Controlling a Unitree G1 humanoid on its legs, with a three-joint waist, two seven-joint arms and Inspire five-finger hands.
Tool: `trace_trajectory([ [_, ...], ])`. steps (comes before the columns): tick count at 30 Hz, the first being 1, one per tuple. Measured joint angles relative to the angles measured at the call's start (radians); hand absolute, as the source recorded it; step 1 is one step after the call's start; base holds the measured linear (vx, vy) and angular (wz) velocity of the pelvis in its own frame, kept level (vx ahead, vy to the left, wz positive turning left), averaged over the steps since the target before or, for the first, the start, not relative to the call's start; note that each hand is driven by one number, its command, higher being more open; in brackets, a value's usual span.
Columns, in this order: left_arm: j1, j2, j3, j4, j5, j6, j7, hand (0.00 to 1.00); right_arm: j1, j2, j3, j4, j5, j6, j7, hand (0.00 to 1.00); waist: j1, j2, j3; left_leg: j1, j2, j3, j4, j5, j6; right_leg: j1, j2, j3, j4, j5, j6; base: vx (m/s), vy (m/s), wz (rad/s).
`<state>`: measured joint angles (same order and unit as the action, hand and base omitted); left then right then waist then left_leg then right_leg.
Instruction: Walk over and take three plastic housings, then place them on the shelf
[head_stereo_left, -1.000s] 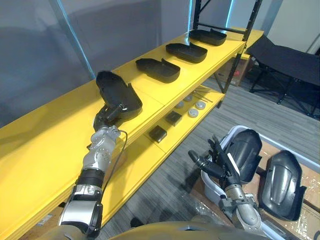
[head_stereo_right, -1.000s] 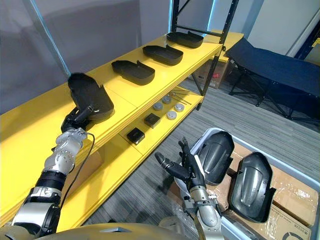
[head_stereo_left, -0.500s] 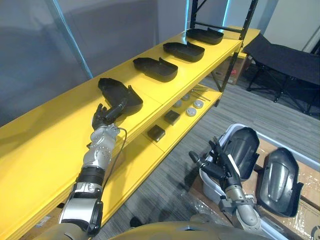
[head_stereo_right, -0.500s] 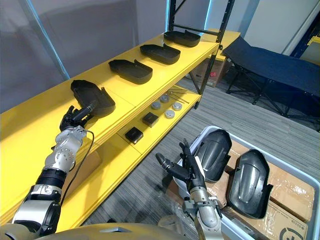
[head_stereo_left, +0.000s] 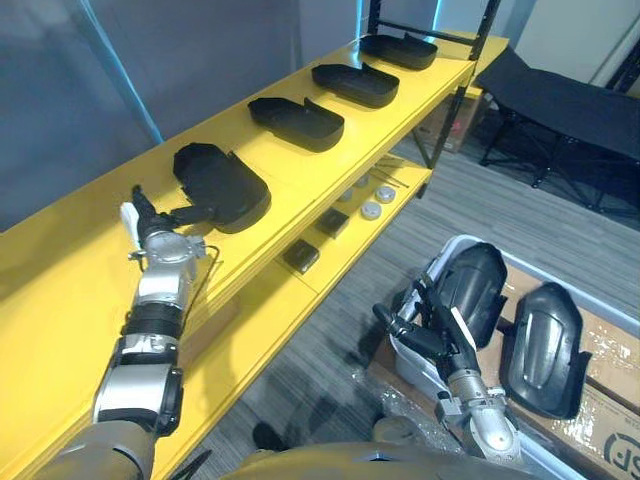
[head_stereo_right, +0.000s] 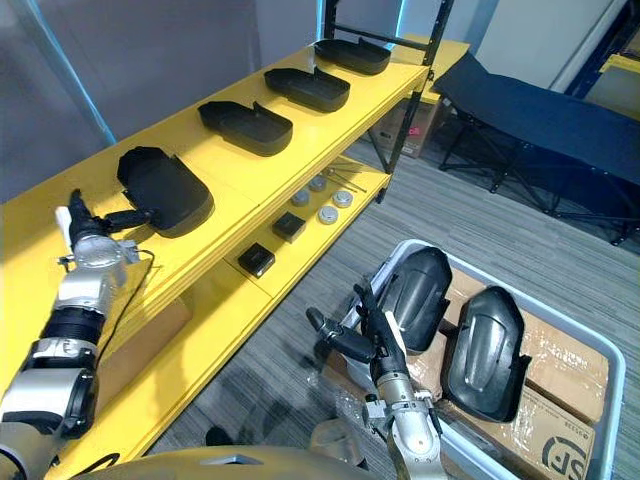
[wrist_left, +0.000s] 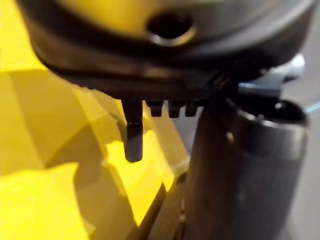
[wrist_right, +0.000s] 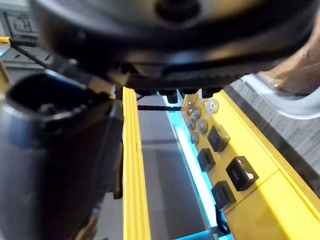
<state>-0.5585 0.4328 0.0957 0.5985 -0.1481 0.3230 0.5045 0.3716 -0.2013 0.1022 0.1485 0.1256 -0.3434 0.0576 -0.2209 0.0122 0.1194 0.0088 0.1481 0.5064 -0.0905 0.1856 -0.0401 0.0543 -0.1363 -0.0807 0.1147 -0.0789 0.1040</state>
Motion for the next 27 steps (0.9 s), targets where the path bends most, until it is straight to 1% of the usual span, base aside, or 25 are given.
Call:
trace_trajectory([
  [3, -0.013, 0.01, -0.001, 0.0, 0.0, 0.001, -0.007, 1.0, -0.039, -0.002, 0.009, -0.003, 0.0, -0.008, -0.001, 1.0, 0.013, 0.0, 0.0, 0.0, -0.001, -0.017, 0.0, 0.003, 0.0, 0.007, 0.0, -0.01, 0.005, -0.005, -0.007, 0.02, -0.008, 0.14],
  [4, -0.024, 0.01, -0.003, 0.0, -0.001, 0.0, -0.008, 1.0, -0.058, -0.002, 0.009, -0.012, 0.0, -0.012, -0.001, 1.0, 0.023, 0.0, 0.0, 0.0, 0.0, -0.023, 0.0, 0.006, 0.0, 0.009, 0.001, -0.015, 0.007, -0.007, -0.009, 0.0, -0.011, 0.15],
  [6, -0.035, 0.01, -0.003, 0.0, -0.002, -0.015, -0.008, 1.0, -0.087, -0.006, 0.008, -0.031, 0.0, -0.017, -0.004, 1.0, 0.026, 0.001, 0.0, 0.0, 0.0, -0.038, 0.0, 0.009, 0.001, 0.018, 0.002, -0.029, 0.01, -0.01, -0.011, -0.02, -0.013, 0.19],
  [7, -0.035, 0.011, -0.003, 0.0, -0.008, -0.044, -0.007, 1.0, -0.107, -0.017, 0.008, -0.048, 0.0, -0.022, -0.005, 1.0, 0.028, 0.002, 0.0, 0.0, -0.001, -0.045, 0.0, 0.011, 0.001, 0.02, 0.003, -0.034, 0.017, -0.016, -0.009, -0.03, -0.013, 0.17],
  [8, -0.037, 0.011, -0.003, 0.0, -0.012, -0.06, -0.007, 1.0, -0.118, -0.025, 0.008, -0.055, 0.0, -0.025, -0.005, 1.0, 0.028, 0.002, 0.001, 0.0, -0.002, -0.05, 0.0, 0.011, 0.002, 0.019, 0.002, -0.038, 0.025, -0.02, -0.009, -0.05, -0.014, 0.22],
  [10, -0.04, 0.018, -0.003, -0.01, -0.117, -0.16, -0.017, 1.0, -0.161, -0.055, 0.002, -0.081, 0.001, -0.039, -0.006, 1.0, 0.036, 0.006, 0.003, -0.004, -0.004, -0.071, 0.0, 0.006, -0.002, 0.017, 0.0, -0.055, 0.048, -0.037, -0.013, -0.06, -0.01, 0.23],
  [11, -0.039, 0.018, -0.003, -0.024, -0.14, -0.178, -0.02, 1.0, -0.171, -0.061, -0.002, -0.088, 0.001, -0.04, -0.006, 1.0, 0.042, 0.008, 0.004, -0.004, -0.003, -0.074, 0.0, 0.005, 0.0, 0.017, 0.0, -0.058, 0.051, -0.039, -0.013, -0.06, -0.008, 0.16],
  [12, -0.039, 0.018, -0.003, -0.065, -0.181, -0.219, -0.037, 1.0, -0.196, -0.068, -0.011, -0.089, 0.001, -0.044, -0.006, 1.0, 0.057, 0.01, 0.005, -0.007, -0.004, -0.081, 0.0, 0.005, 0.001, 0.014, 0.0, -0.063, 0.058, -0.043, -0.013, -0.05, -0.006, 0.15],
  [13, -0.034, 0.018, -0.002, -0.106, -0.224, -0.263, -0.06, 1.0, -0.214, -0.071, -0.017, -0.089, 0.002, -0.044, -0.006, 1.0, 0.065, 0.012, 0.006, -0.011, -0.005, -0.092, 0.0, 0.005, 0.0, 0.014, -0.001, -0.071, 0.06, -0.045, -0.012, -0.05, -0.004, 0.24],
  [14, -0.015, 0.018, 0.001, -0.184, -0.271, -0.297, -0.079, 1.0, -0.232, -0.072, -0.025, -0.091, 0.002, -0.044, -0.005, 1.0, 0.068, 0.017, 0.005, -0.021, -0.007, -0.107, 0.0, 0.01, 0.0, 0.012, -0.001, -0.082, 0.059, -0.045, -0.012, -0.03, 0.002, 0.27],
  [15, 0.011, 0.018, 0.001, -0.274, -0.307, -0.336, -0.102, 1.0, -0.243, -0.072, -0.034, -0.099, 0.002, -0.044, -0.005, 1.0, 0.079, 0.024, 0.007, -0.028, -0.009, -0.115, 0.001, 0.012, 0.001, 0.009, -0.002, -0.088, 0.06, -0.045, -0.012, 0.0, 0.007, 0.28],
  [16, 0.06, 0.017, 0.008, -0.401, -0.359, -0.4, -0.143, 1.0, -0.258, -0.073, -0.041, -0.111, 0.0, -0.044, -0.006, 1.0, 0.088, 0.034, 0.007, -0.036, -0.013, -0.124, 0.001, 0.02, -0.005, 0.006, -0.005, -0.096, 0.064, -0.045, -0.01, 0.01, 0.008, 0.23],
  [17, 0.102, 0.017, 0.022, -0.493, -0.399, -0.445, -0.176, 1.0, -0.275, -0.073, -0.041, -0.114, -0.001, -0.044, -0.006, 1.0, 0.092, 0.04, 0.008, -0.036, -0.017, -0.13, 0.001, 0.024, 0.0, 0.006, -0.01, -0.105, 0.073, -0.044, -0.001, 0.03, 0.003, 0.22],
  [19, 0.2, 0.012, 0.046, -0.689, -0.455, -0.518, -0.235, 1.0, -0.303, -0.077, -0.044, -0.116, -0.002, -0.042, -0.006, 1.0, 0.11, 0.05, 0.004, -0.032, -0.027, -0.145, 0.004, 0.033, 0.006, 0.009, -0.021, -0.116, 0.095, -0.06, 0.004, 0.04, -0.013, 0.23],
  [20, 0.246, 0.003, 0.062, -0.756, -0.476, -0.55, -0.261, 1.0, -0.316, -0.08, -0.046, -0.115, -0.002, -0.038, -0.006, 1.0, 0.112, 0.056, 0.001, -0.032, -0.031, -0.157, 0.004, 0.035, 0.006, 0.013, -0.024, -0.129, 0.096, -0.065, 0.005, 0.04, -0.022, 0.32],
  [21, 0.295, -0.018, 0.079, -0.819, -0.482, -0.576, -0.281, 1.0, -0.324, -0.08, -0.051, -0.115, -0.002, -0.035, -0.005, 1.0, 0.116, 0.062, -0.002, -0.032, -0.035, -0.171, 0.004, 0.035, 0.006, 0.02, -0.026, -0.142, 0.095, -0.069, 0.006, 0.03, -0.033, 0.42],
  [22, 0.372, -0.061, 0.099, -0.892, -0.482, -0.607, -0.305, 1.0, -0.33, -0.08, -0.06, -0.116, -0.004, -0.033, -0.007, 1.0, 0.125, 0.07, -0.007, -0.032, -0.038, -0.189, 0.004, 0.036, 0.005, 0.033, -0.028, -0.164, 0.093, -0.074, 0.006, 0.02, -0.029, 0.39],
  [23, 0.41, -0.085, 0.107, -0.921, -0.483, -0.619, -0.322, 1.0, -0.332, -0.08, -0.065, -0.115, -0.007, -0.03, -0.008, 1.0, 0.132, 0.073, -0.009, -0.032, -0.04, -0.198, 0.004, 0.037, 0.004, 0.037, -0.029, -0.17, 0.092, -0.078, 0.007, 0.01, -0.039, 0.44],
  [25, 0.581, -0.183, 0.117, -0.992, -0.486, -0.657, -0.379, 1.0, -0.354, -0.083, -0.089, -0.111, -0.093, 0.02, -0.034, 1.0, 0.155, 0.082, -0.014, -0.036, -0.042, -0.238, 0.004, 0.033, -0.006, 0.057, -0.026, -0.211, 0.093, -0.088, 0.003, -0.01, -0.043, 0.46],
  [26, 0.619, -0.205, 0.114, -0.998, -0.486, -0.657, -0.388, 1.0, -0.356, -0.085, -0.094, -0.11, -0.117, 0.032, -0.043, 1.0, 0.163, 0.082, -0.014, -0.036, -0.041, -0.247, 0.003, 0.035, -0.008, 0.062, -0.024, -0.221, 0.091, -0.089, 0.002, -0.02, -0.051, 0.45],
  [27, 0.686, -0.244, 0.109, -1.001, -0.486, -0.657, -0.405, 1.0, -0.362, -0.097, -0.094, -0.102, -0.154, 0.049, -0.054, 1.0, 0.175, 0.082, -0.014, -0.04, -0.041, -0.268, 0.001, 0.038, -0.013, 0.073, -0.019, -0.241, 0.087, -0.093, -0.003, -0.03, -0.046, 0.4],
])
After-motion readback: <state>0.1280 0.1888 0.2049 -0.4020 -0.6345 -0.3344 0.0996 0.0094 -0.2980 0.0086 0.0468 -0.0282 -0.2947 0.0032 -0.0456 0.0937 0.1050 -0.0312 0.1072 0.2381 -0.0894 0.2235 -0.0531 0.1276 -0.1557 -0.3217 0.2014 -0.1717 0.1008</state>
